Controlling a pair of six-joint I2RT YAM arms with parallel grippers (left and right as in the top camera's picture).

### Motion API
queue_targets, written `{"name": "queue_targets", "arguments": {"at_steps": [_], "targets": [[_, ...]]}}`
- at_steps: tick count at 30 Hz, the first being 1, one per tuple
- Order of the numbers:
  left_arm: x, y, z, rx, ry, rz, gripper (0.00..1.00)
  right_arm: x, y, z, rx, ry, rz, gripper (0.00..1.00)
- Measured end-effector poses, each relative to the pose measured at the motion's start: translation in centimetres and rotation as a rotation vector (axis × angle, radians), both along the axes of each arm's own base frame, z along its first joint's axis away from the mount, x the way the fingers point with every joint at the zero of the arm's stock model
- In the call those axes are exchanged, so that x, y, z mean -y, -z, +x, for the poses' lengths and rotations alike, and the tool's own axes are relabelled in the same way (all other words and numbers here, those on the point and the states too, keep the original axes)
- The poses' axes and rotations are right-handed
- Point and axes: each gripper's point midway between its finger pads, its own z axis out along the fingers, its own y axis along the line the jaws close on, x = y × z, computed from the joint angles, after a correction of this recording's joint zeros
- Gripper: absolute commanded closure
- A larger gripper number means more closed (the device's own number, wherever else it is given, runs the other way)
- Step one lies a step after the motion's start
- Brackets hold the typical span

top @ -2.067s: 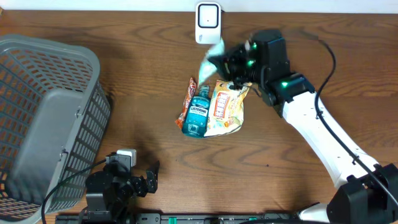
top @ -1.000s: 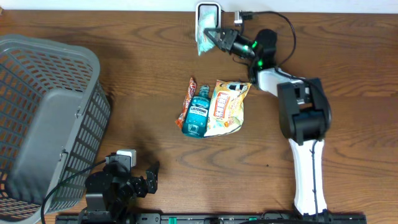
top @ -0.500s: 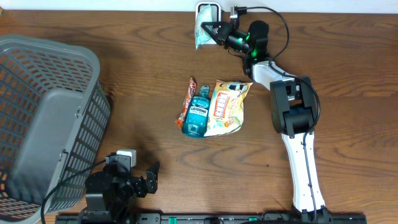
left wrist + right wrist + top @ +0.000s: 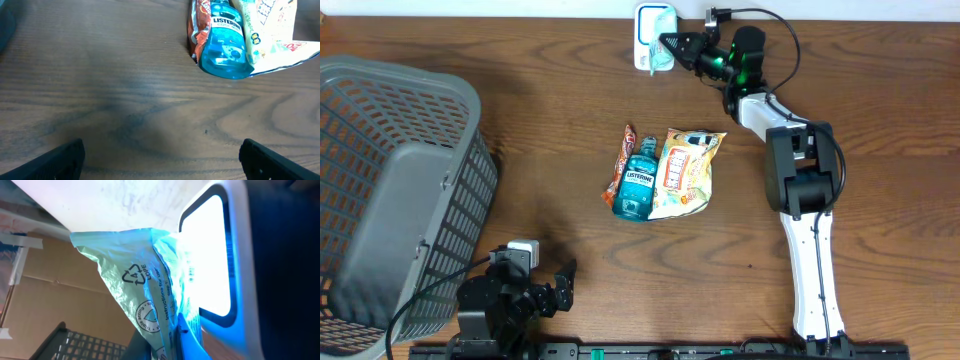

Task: Scan the item barcode
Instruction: 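Carry the green packet to the white scanner and hold it there, then swing the green packet off the table's right side and release it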

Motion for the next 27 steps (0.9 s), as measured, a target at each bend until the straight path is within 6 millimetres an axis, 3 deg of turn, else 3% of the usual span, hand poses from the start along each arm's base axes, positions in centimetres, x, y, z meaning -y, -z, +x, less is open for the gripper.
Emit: {"name": "queue_targets", "arguments": {"at_steps": [6, 11, 16, 18, 22, 27], "targets": [[0.0, 0.0, 0.0, 0.0, 0.0, 0.0, 0.02, -0.2, 0.2, -0.3, -0.005, -0.016, -0.004, 0.99], [0.0, 0.0, 0.0, 0.0, 0.0, 0.0, 0.02, -0.3, -1.2, -0.6, 0.069, -0.047, 0.005, 0.98], [0.0, 0.0, 0.0, 0.0, 0.0, 0.0, 0.02, 1.3, -1.4, -1.1, 0.042, -0.095, -0.01, 0.99], [0.0, 0.0, 0.0, 0.0, 0.0, 0.0, 0.02, 3.4, -1.6, -1.0, -0.029, -0.089, -0.035, 0.98], [0.0, 0.0, 0.0, -0.001, 0.0, -0.001, 0.02, 10.1, -3.2, -1.7, -0.226, 0.022, -0.158, 0.98], [0.0, 0.0, 0.0, 0.0, 0.0, 0.0, 0.02, 23.1, -6.9, -4.7, -0.318, 0.385, -0.602, 0.99]]}}
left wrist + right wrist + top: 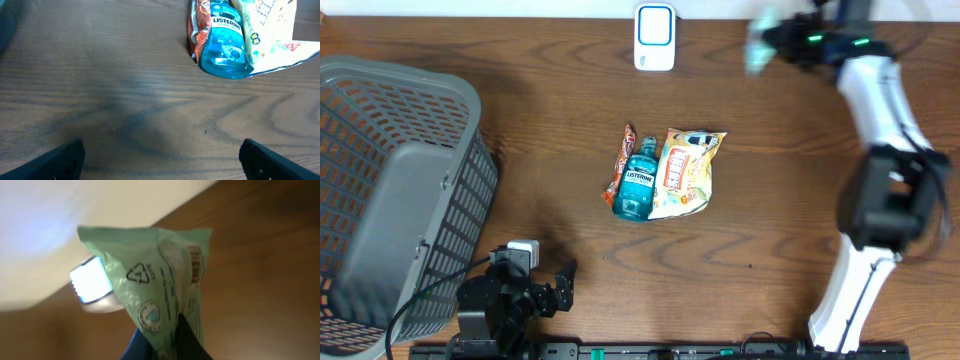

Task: Scan the item barcode
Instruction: 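Swing the green packet off the table's right side and release it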

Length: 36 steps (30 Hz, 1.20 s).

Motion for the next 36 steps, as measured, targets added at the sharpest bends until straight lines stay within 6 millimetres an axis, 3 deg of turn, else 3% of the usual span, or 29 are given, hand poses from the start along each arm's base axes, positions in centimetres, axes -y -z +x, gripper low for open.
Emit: {"name": "queue_targets", "arguments": {"at_steps": [3, 7, 10, 11, 12, 14, 15, 18, 20, 22, 25, 28, 32, 36], "targets": [[0.0, 0.0, 0.0, -0.001, 0.0, -0.001, 0.02, 7.9, -2.5, -2.4, -0.03, 0.187, -0.357, 0.99], [0.0, 0.0, 0.0, -0.001, 0.0, 0.0, 0.02, 17.2, -2.9, -5.7, -0.148, 0.4, -0.706, 0.99], [0.0, 0.0, 0.0, -0.001, 0.0, 0.0, 0.02, 24.5, -0.7, -8.8, -0.29, 0.524, -0.853, 0.99], [0.0, 0.0, 0.0, -0.001, 0.0, 0.0, 0.02, 26.7, 0.4, -10.2, -0.347, 0.556, -0.884, 0.99], [0.0, 0.0, 0.0, 0.0, 0.0, 0.0, 0.02, 30.1, 2.7, -12.8, -0.454, 0.602, -0.924, 0.99], [0.0, 0.0, 0.0, -0.001, 0.0, 0.0, 0.02, 32.8, 4.9, -15.3, -0.549, 0.634, -0.949, 0.98], [0.0, 0.0, 0.0, -0.001, 0.0, 0.0, 0.02, 34.5, 6.5, -17.3, -0.622, 0.654, -0.962, 0.94], [0.0, 0.0, 0.0, -0.001, 0.0, 0.0, 0.02, 38.3, 10.5, -22.6, -0.789, 0.695, -0.943, 0.47], [0.0, 0.0, 0.0, -0.001, 0.0, 0.0, 0.02, 39.9, 11.4, -24.7, -0.832, 0.719, -0.917, 0.24], [0.0, 0.0, 0.0, -0.001, 0.0, 0.0, 0.02, 40.8, 11.4, -25.6, -0.823, 0.74, -0.87, 0.01], [0.0, 0.0, 0.0, -0.001, 0.0, 0.0, 0.02, 40.6, 10.2, -24.8, -0.749, 0.735, -0.804, 0.01], [0.0, 0.0, 0.0, -0.001, 0.0, 0.0, 0.02, 38.7, 7.4, -21.7, -0.606, 0.696, -0.735, 0.01], [0.0, 0.0, 0.0, -0.001, 0.0, 0.0, 0.02, 33.5, 1.3, -17.4, -0.394, 0.632, -0.637, 0.01], [0.0, 0.0, 0.0, -0.001, 0.0, 0.0, 0.02, 25.6, -4.7, -15.3, -0.261, 0.563, -0.527, 0.01]]}}
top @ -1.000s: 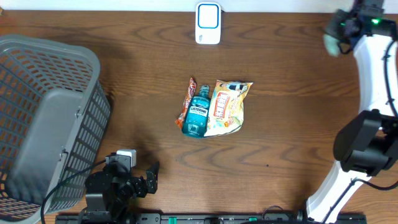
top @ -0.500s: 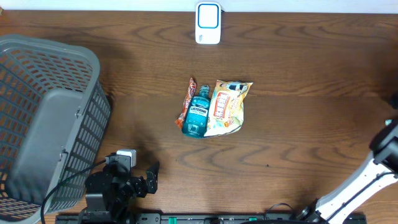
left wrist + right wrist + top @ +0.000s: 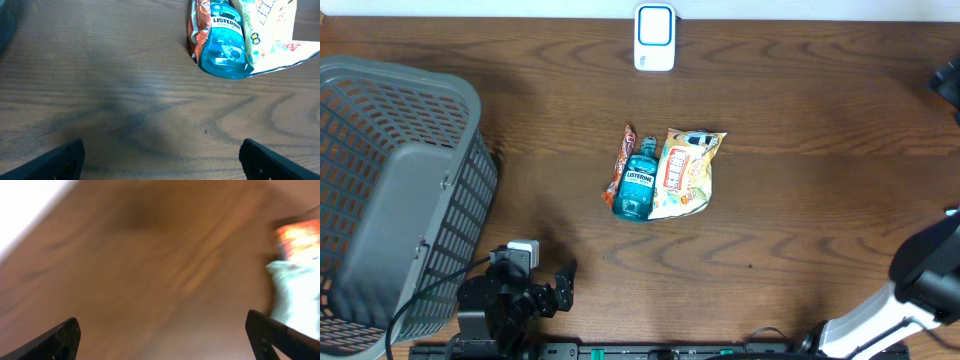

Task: Scan the item barcode
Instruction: 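Swing the green packet off the table's right side and release it, then reach the right gripper to the yellow snack packet and grasp it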

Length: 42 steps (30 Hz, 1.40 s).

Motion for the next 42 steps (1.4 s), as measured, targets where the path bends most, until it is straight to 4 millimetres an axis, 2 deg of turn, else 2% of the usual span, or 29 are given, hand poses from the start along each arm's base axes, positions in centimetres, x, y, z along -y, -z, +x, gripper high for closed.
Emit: {"name": "queue_targets", "arguments": {"at_steps": [3, 7, 11, 14, 16, 18, 21, 23, 25, 28, 30, 31, 32, 35, 36, 38, 42], "targets": [[0.0, 0.0, 0.0, 0.0, 0.0, 0.0, 0.02, -7.0, -2.4, 0.6, 0.035, -0.074, 0.099, 0.01], [0.0, 0.0, 0.0, 0.0, 0.0, 0.0, 0.02, -17.6, -1.5, 1.0, -0.025, -0.274, 0.27, 0.01], [0.0, 0.0, 0.0, 0.0, 0.0, 0.0, 0.02, -29.2, 1.4, 0.6, -0.13, -0.586, 0.379, 0.01], [0.0, 0.0, 0.0, 0.0, 0.0, 0.0, 0.02, -36.3, 4.3, -1.2, -0.235, -0.8, 0.382, 0.01], [0.0, 0.0, 0.0, 0.0, 0.0, 0.0, 0.02, -40.0, 6.8, -2.9, -0.322, -0.903, 0.363, 0.01], [0.0, 0.0, 0.0, 0.0, 0.0, 0.0, 0.02, -42.8, 9.3, -4.4, -0.405, -0.97, 0.32, 0.01], [0.0, 0.0, 0.0, 0.0, 0.0, 0.0, 0.02, -45.0, 12.8, -5.8, -0.51, -1.001, 0.212, 0.01], [0.0, 0.0, 0.0, 0.0, 0.0, 0.0, 0.02, -45.6, 14.9, -6.4, -0.567, -0.991, 0.13, 0.01], [0.0, 0.0, 0.0, 0.0, 0.0, 0.0, 0.02, -45.6, 16.7, -6.8, -0.61, -0.96, 0.04, 0.01], [0.0, 0.0, 0.0, 0.0, 0.0, 0.0, 0.02, -45.3, 18.1, -7.0, -0.637, -0.908, -0.069, 0.01], [0.0, 0.0, 0.0, 0.0, 0.0, 0.0, 0.02, -45.0, 18.9, -7.0, -0.65, -0.878, -0.127, 0.08], [0.0, 0.0, 0.0, 0.0, 0.0, 0.0, 0.02, -44.8, 19.1, -7.0, -0.655, -0.869, -0.141, 0.16], [0.0, 0.0, 0.0, 0.0, 0.0, 0.0, 0.02, -44.5, 19.2, -7.1, -0.666, -0.856, -0.153, 0.31], [0.0, 0.0, 0.0, 0.0, 0.0, 0.0, 0.02, -43.5, 19.9, -7.6, -0.712, -0.828, -0.182, 0.89], [0.0, 0.0, 0.0, 0.0, 0.0, 0.0, 0.02, -43.2, 20.2, -7.8, -0.732, -0.824, -0.19, 0.99], [0.0, 0.0, 0.0, 0.0, 0.0, 0.0, 0.02, -42.4, 20.5, -8.2, -0.767, -0.813, -0.227, 0.99], [0.0, 0.0, 0.0, 0.0, 0.0, 0.0, 0.02, -42.0, 19.2, -8.6, -0.798, -0.82, -0.219, 0.99]]}}
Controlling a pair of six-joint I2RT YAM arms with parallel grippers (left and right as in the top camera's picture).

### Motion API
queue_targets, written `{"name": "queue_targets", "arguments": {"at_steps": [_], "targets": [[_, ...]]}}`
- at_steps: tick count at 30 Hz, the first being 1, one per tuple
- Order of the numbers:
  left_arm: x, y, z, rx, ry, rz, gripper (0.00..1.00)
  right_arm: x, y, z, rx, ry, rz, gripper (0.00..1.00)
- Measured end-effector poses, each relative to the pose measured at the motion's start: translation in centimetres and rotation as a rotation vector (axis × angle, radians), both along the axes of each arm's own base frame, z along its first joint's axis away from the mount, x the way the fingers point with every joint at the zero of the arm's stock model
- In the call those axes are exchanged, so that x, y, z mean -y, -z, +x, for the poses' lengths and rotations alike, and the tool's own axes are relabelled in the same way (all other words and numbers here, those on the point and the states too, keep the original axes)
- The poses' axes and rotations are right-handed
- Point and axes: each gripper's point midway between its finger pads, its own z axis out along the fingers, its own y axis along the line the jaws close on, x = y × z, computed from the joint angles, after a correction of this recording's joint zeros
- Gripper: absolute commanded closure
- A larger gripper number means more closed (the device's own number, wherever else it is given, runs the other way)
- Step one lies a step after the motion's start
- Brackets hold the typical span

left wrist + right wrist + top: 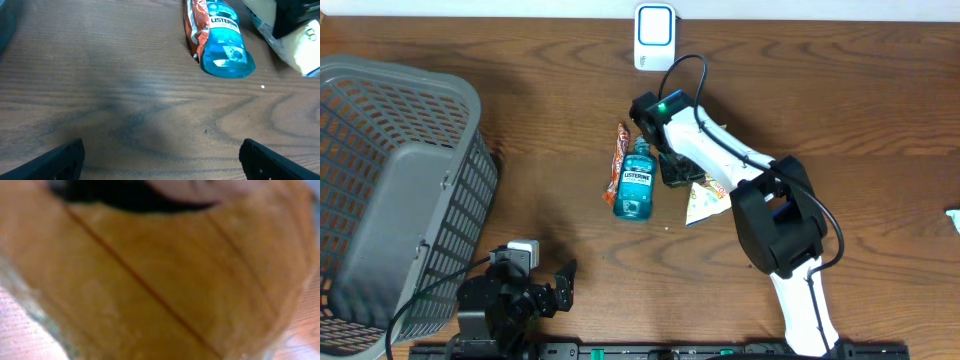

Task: Scan the item barcode
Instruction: 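Reach the right gripper to the yellow snack packet and grasp it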

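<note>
The white barcode scanner stands at the table's far edge. In the middle lie a blue Listerine bottle and a red-orange packet. My right gripper is down on the yellow snack bag, which now sits askew to the right of the bottle. The right wrist view is filled by the bag's blurred orange surface, so its fingers are hidden. My left gripper rests open near the front edge, holding nothing.
A grey slatted basket fills the left side of the table. A small pale packet lies at the right edge. Bare wood lies between the left gripper and the pile.
My right arm has come from the far right edge to the pile in the middle and sits on the snack bag. The bag has shifted right, away from the bottle. The left arm is unmoved.
First my right gripper held a green packet in front of the scanner. Then it held the packet to the scanner's right. Then it was open at the table's right edge, the packet lying there. Now it is on the snack bag.
</note>
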Motion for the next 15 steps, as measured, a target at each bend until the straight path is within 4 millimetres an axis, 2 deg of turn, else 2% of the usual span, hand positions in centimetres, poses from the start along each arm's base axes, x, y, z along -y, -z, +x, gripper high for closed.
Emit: {"name": "queue_targets", "arguments": {"at_steps": [3, 6, 8, 9, 10, 11, 13, 14, 15], "targets": [[0.0, 0.0, 0.0, 0.0, 0.0, 0.0, 0.02, -0.5, -0.9, -0.7, -0.103, -0.04, 0.088, 0.99], [0.0, 0.0, 0.0, 0.0, 0.0, 0.0, 0.02, -2.6, -3.2, -1.3, -0.233, -0.16, 0.334, 0.99], [0.0, 0.0, 0.0, 0.0, 0.0, 0.0, 0.02, -3.6, -5.8, -2.5, -0.313, -0.26, 0.529, 0.99], [0.0, 0.0, 0.0, 0.0, 0.0, 0.0, 0.02, -3.9, -8.0, -3.5, -0.36, -0.324, 0.677, 0.99], [0.0, 0.0, 0.0, 0.0, 0.0, 0.0, 0.02, -4.1, -9.0, -3.9, -0.373, -0.348, 0.744, 0.99], [0.0, 0.0, 0.0, 0.0, 0.0, 0.0, 0.02, -4.2, -11.2, -4.7, -0.395, -0.397, 0.879, 0.99], [0.0, 0.0, 0.0, 0.0, 0.0, 0.0, 0.02, -4.4, -13.6, -4.9, -0.379, -0.45, 1.047, 0.99], [0.0, 0.0, 0.0, 0.0, 0.0, 0.0, 0.02, -4.7, -15.0, -4.4, -0.334, -0.477, 1.172, 0.99], [0.0, 0.0, 0.0, 0.0, 0.0, 0.0, 0.02, -4.9, -15.6, -4.0, -0.311, -0.477, 1.234, 0.99]]}}
